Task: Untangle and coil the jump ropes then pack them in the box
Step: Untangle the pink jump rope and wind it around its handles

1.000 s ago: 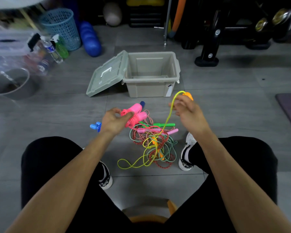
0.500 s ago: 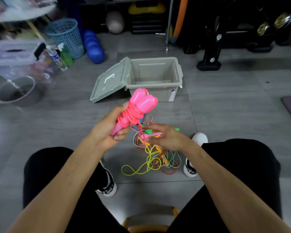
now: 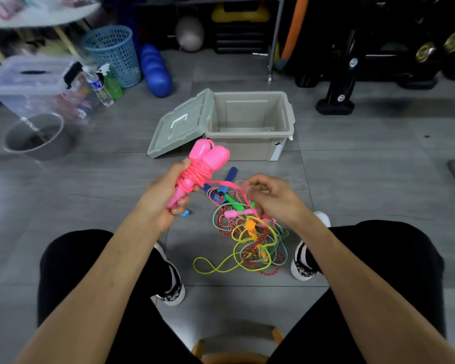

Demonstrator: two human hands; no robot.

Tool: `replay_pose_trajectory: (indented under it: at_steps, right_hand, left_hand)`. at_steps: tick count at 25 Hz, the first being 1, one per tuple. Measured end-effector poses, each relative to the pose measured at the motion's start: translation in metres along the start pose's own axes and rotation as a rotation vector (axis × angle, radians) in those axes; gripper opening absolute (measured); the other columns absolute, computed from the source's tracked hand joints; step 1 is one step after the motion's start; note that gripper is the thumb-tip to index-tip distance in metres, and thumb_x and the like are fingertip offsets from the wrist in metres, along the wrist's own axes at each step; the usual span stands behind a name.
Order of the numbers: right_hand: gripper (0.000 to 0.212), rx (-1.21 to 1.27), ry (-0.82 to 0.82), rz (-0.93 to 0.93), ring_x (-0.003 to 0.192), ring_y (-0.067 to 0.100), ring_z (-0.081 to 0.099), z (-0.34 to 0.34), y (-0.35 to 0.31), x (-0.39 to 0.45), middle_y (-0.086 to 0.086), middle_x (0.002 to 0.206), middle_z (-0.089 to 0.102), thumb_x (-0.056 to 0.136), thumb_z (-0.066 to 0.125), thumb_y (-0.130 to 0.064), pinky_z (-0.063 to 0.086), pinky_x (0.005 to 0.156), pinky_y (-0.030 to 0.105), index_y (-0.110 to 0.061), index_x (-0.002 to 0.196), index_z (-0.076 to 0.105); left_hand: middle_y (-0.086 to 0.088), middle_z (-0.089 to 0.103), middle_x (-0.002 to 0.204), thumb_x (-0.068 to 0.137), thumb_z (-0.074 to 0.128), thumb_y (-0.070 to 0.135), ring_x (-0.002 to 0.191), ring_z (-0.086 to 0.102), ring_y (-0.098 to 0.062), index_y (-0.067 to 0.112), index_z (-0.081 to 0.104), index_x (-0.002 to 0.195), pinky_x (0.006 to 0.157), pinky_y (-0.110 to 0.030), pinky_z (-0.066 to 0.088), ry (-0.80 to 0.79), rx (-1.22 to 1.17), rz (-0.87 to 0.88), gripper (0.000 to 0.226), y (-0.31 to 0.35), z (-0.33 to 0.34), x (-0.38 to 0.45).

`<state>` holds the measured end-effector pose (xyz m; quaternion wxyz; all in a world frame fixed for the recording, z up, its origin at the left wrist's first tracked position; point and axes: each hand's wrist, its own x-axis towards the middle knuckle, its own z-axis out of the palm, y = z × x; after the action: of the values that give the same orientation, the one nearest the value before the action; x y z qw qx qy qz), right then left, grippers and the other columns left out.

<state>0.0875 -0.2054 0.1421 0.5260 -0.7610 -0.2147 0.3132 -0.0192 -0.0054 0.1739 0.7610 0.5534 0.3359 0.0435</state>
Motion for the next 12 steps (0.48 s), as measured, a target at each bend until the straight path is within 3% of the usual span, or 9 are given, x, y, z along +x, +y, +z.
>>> replay_pose_trajectory:
  at_steps: [1,4,5,7,9,11,12]
  right_hand:
    - [0.005,-0.114,-0.013,0.013,0.052,0.007,0.054,-0.008,0.003,0.001,0.0,0.069,0.061,0.09,0.061,-0.015,0.045,0.051,0.023,-0.017,0.09,0.065]
    - [0.011,-0.772,-0.181,0.085,0.076,0.015,0.056,-0.018,0.028,0.0,0.004,0.09,0.063,0.09,0.06,-0.021,0.042,0.064,0.023,-0.016,0.094,0.069]
    - [0.013,-0.842,-0.176,0.071,0.078,0.016,0.054,-0.017,0.033,0.0,0.004,0.09,0.061,0.091,0.057,-0.019,0.039,0.063,0.022,-0.013,0.095,0.069]
    - [0.014,-0.73,-0.054,-0.051,0.074,0.018,0.055,-0.016,0.029,-0.003,0.004,0.082,0.059,0.094,0.052,-0.014,0.039,0.062,0.024,-0.01,0.093,0.065]
    - [0.016,-0.402,0.122,-0.131,0.07,0.016,0.062,-0.019,0.016,-0.003,0.007,0.078,0.062,0.098,0.048,-0.017,0.047,0.065,0.027,-0.009,0.094,0.061]
    - [0.017,-0.181,0.188,-0.129,0.069,0.013,0.069,-0.025,0.008,-0.005,0.008,0.081,0.062,0.099,0.044,-0.021,0.052,0.065,0.028,-0.01,0.095,0.057]
    - [0.016,-0.199,0.188,-0.118,0.067,0.015,0.069,-0.026,0.007,-0.006,0.006,0.081,0.061,0.099,0.044,-0.022,0.051,0.063,0.029,-0.012,0.094,0.055]
  left_hand:
    - [0.0,0.056,0.058,0.094,0.051,0.042,0.033,0.028,-0.006,0.018,0.055,0.074,0.033,-0.01,0.016,0.04,-0.013,0.0,0.032,-0.001,-0.002,0.003]
    - [-0.001,0.058,0.059,0.092,0.053,0.044,0.032,0.03,-0.006,0.018,0.057,0.077,0.033,-0.01,0.017,0.11,-0.028,-0.018,0.03,-0.005,-0.004,0.01]
    - [-0.002,0.058,0.061,0.091,0.055,0.044,0.032,0.03,-0.007,0.017,0.058,0.078,0.034,-0.01,0.018,0.133,0.002,-0.023,0.03,-0.009,-0.004,0.013]
    - [-0.006,0.061,0.064,0.088,0.06,0.045,0.033,0.033,-0.008,0.014,0.062,0.081,0.034,-0.011,0.02,0.19,0.154,-0.036,0.032,-0.019,-0.002,0.018]
    - [-0.008,0.062,0.064,0.084,0.063,0.045,0.035,0.035,-0.01,0.01,0.065,0.084,0.036,-0.012,0.021,0.22,0.331,-0.06,0.035,-0.028,0.003,0.02]
    - [-0.008,0.063,0.061,0.083,0.064,0.045,0.036,0.036,-0.011,0.007,0.067,0.084,0.037,-0.012,0.021,0.222,0.37,-0.066,0.037,-0.033,0.008,0.021]
    - [-0.008,0.063,0.061,0.083,0.064,0.045,0.036,0.036,-0.011,0.006,0.067,0.085,0.037,-0.012,0.021,0.24,0.36,-0.054,0.038,-0.033,0.008,0.022]
